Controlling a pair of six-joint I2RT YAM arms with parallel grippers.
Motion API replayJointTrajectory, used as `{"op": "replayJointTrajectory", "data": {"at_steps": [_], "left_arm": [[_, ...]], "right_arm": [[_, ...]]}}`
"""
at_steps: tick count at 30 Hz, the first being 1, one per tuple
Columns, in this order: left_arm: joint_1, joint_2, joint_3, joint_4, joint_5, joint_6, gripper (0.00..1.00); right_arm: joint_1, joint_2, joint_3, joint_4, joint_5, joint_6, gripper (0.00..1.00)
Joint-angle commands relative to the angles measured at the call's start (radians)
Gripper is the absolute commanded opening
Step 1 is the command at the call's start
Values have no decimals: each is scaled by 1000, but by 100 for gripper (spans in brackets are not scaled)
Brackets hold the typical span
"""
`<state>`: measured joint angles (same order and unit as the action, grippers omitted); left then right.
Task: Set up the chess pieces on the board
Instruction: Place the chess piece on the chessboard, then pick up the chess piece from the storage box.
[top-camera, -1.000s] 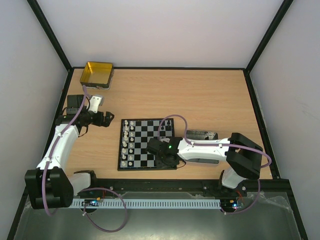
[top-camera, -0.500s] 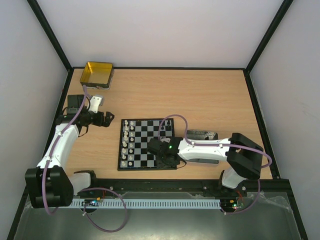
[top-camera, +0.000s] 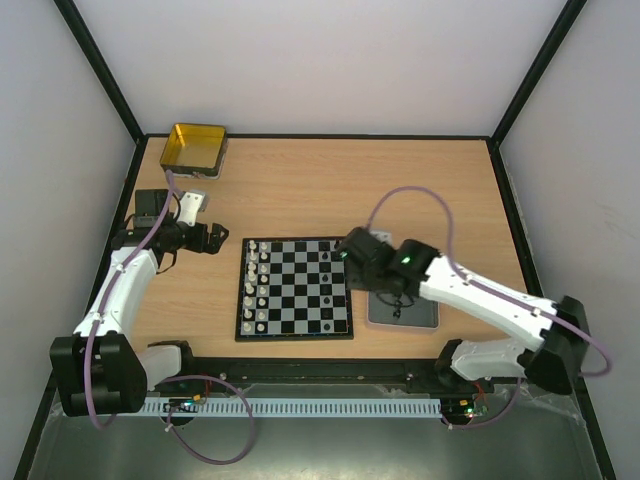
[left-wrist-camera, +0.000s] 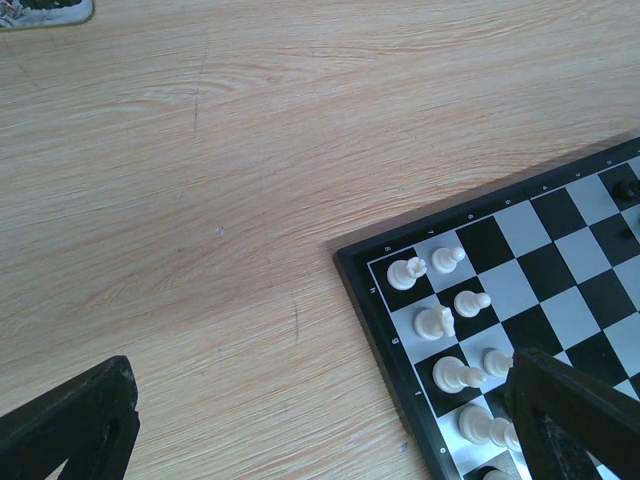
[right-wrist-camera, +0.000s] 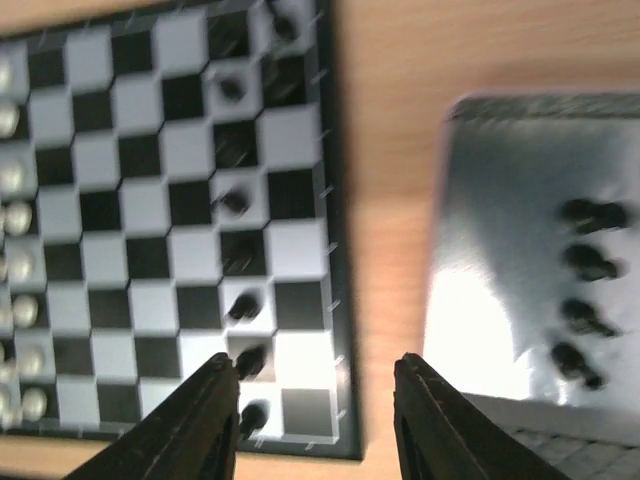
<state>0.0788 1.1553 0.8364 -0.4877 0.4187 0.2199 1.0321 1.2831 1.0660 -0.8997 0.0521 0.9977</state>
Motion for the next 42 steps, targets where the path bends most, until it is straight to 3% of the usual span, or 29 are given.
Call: {"op": "replayJointTrajectory", "data": {"at_steps": [1, 5, 16, 42], "left_arm": [[-4, 3, 2, -11, 11, 5, 99], [-4, -6, 0, -9, 8, 3, 99], [-4, -14, -2, -8, 3, 1, 100], [-4, 2, 2, -11, 8, 3, 99]], "right_arm": [[-174, -86, -93, -93, 37, -68, 42], [-258, -92, -187, -37, 7, -112, 41], [-472, -10, -229, 44, -28, -243, 40], [-522, 55, -283, 139, -64, -284, 31]]}}
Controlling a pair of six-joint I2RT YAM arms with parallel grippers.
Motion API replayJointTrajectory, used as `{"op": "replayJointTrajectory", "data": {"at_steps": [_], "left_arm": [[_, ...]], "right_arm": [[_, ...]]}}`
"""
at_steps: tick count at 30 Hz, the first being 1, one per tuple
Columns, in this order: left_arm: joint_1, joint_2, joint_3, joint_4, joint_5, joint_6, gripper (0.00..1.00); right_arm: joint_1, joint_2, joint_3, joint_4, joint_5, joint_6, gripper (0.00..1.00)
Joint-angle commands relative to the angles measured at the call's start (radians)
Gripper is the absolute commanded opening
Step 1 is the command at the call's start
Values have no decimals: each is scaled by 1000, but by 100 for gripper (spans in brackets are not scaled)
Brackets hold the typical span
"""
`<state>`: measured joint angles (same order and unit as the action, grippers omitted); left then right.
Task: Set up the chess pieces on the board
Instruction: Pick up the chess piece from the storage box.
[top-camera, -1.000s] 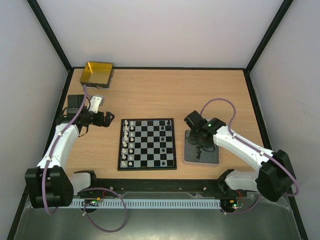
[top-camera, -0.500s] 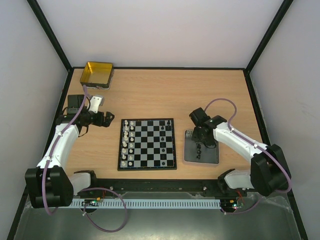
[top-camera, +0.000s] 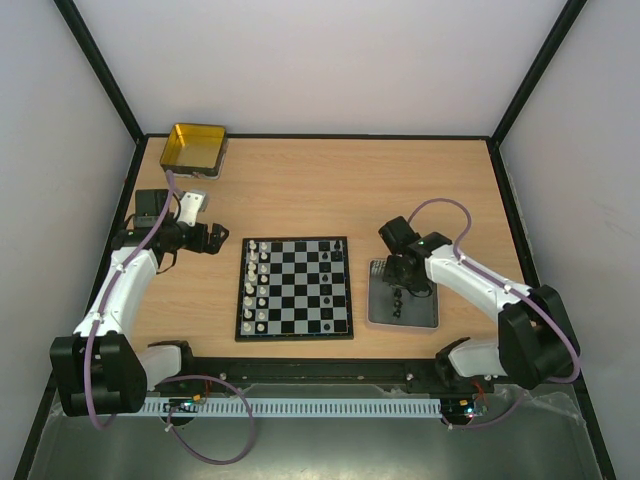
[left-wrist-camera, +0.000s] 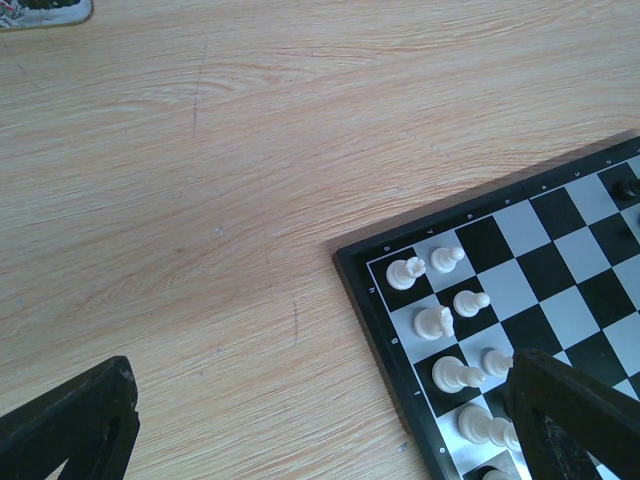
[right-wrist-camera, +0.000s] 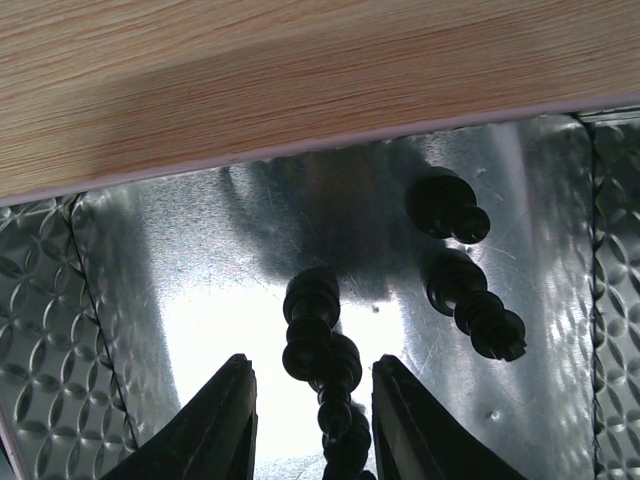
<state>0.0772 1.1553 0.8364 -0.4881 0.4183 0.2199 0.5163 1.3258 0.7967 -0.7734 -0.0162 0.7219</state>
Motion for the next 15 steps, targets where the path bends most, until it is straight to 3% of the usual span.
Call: {"op": "replayJointTrajectory", "data": {"at_steps": [1, 15], "left_arm": [[-2, 2, 2, -10, 8, 3, 100], [-2, 1, 1, -10, 6, 3, 99]], "right_arm": [[-7, 14, -15, 15, 3, -9, 31], [-17, 49, -26, 57, -12, -10, 25]]}}
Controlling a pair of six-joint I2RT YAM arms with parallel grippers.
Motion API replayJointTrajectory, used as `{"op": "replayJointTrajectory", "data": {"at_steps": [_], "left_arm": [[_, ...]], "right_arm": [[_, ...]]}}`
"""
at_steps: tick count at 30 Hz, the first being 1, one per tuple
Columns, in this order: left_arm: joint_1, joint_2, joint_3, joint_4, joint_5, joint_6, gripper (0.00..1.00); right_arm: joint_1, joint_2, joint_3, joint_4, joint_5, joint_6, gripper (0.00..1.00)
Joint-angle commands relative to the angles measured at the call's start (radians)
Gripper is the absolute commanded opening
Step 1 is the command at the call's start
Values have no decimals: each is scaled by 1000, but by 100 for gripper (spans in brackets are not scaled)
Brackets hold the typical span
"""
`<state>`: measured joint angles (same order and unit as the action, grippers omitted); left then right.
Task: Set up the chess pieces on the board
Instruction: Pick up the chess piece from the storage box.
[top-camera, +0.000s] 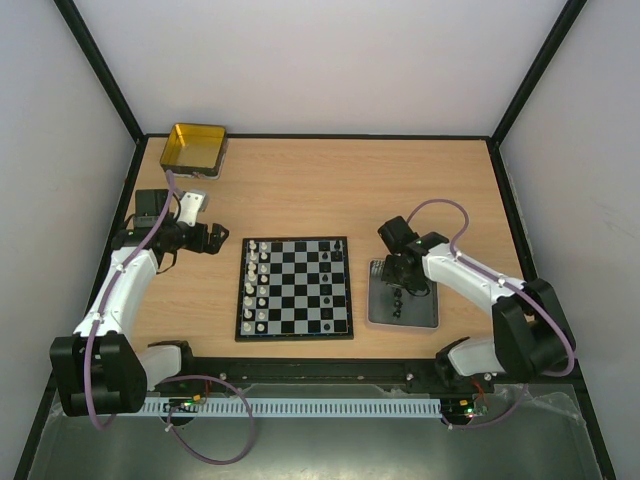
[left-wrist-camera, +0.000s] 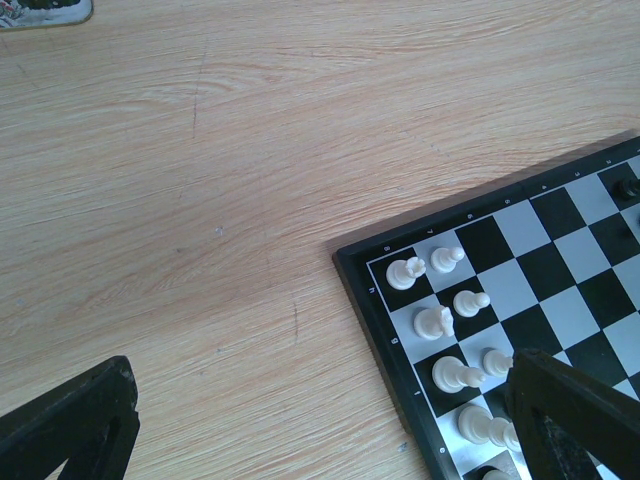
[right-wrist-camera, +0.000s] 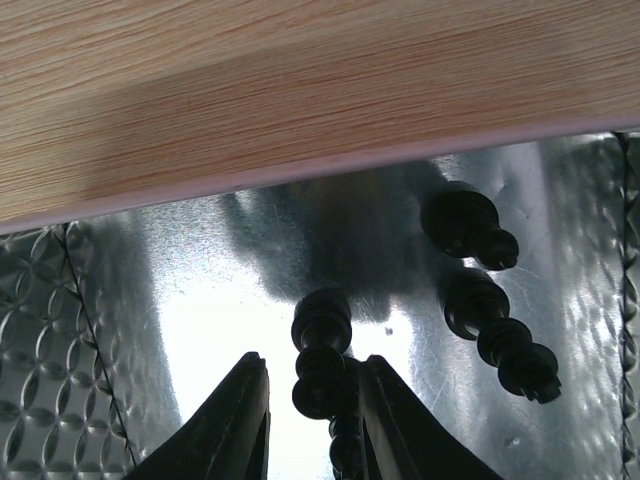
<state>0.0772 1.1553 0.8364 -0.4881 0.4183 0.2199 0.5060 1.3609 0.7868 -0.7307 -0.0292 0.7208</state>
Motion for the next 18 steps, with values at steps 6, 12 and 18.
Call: {"op": "replayJointTrajectory", "data": {"at_steps": [6, 12, 18], "left_arm": [[-2, 5, 1, -11, 9, 3, 99], [-2, 12, 5, -14, 11, 4, 99], [-4, 15, 5, -12, 11, 4, 99]], "right_arm": [[-7, 22, -27, 29, -10, -9, 21], [-9, 35, -31, 38, -10, -11, 17], [-12, 44, -29, 39, -3, -13, 14]]}}
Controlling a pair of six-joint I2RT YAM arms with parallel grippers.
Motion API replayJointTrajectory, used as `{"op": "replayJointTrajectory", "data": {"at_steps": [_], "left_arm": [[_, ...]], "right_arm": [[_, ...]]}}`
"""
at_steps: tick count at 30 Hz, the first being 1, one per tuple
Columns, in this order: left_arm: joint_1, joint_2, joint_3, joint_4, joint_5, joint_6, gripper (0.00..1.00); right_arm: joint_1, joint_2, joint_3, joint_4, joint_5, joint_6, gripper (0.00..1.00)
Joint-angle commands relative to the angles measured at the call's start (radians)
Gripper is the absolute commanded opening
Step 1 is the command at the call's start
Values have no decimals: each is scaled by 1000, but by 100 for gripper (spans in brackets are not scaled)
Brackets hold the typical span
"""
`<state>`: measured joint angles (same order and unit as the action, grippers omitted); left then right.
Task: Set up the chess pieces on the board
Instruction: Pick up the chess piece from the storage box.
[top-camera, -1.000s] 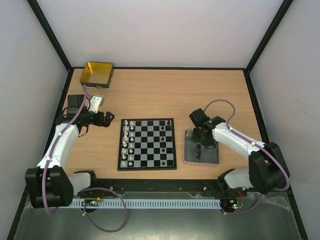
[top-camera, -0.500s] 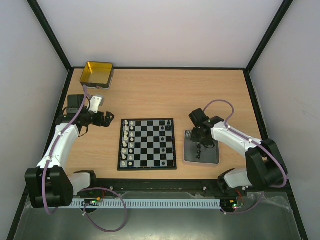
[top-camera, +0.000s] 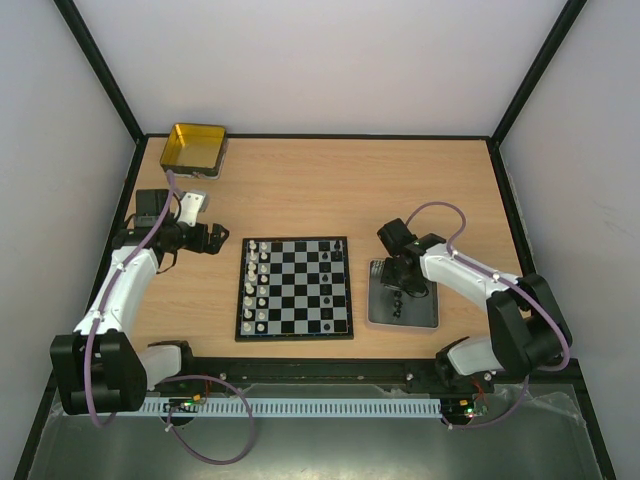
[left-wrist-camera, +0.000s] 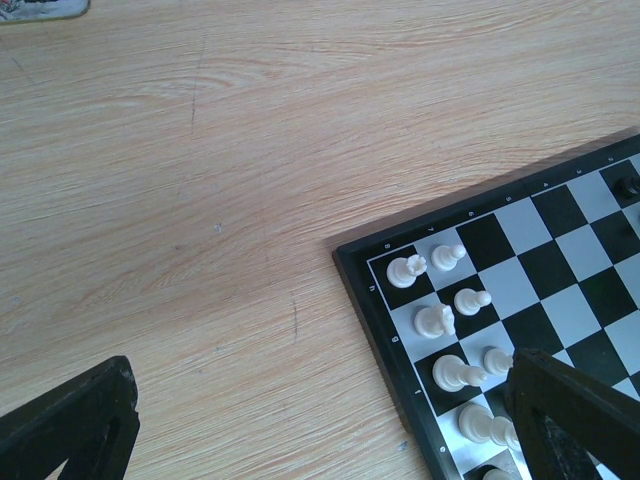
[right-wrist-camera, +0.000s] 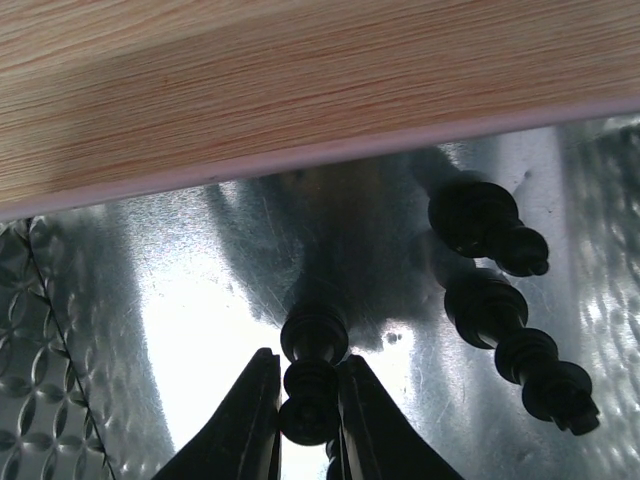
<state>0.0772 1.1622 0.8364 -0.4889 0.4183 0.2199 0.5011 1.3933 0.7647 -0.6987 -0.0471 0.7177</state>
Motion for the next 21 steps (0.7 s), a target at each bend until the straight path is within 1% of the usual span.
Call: {"op": "replayJointTrajectory", "data": {"at_steps": [1, 6, 12, 21], "left_arm": [[-4, 8, 4, -11, 11, 4, 99], [-4, 9, 4, -10, 11, 4, 99], [-4, 8, 4, -10, 11, 4, 99], [-4, 4, 3, -10, 13, 5, 100]], "right_arm": [[-8, 13, -6, 8, 15, -9, 14], [-13, 23, -3, 13, 12, -10, 11], [-13, 18, 14, 2, 13, -6, 9], [-13, -16, 81, -65, 54, -7, 9]]}}
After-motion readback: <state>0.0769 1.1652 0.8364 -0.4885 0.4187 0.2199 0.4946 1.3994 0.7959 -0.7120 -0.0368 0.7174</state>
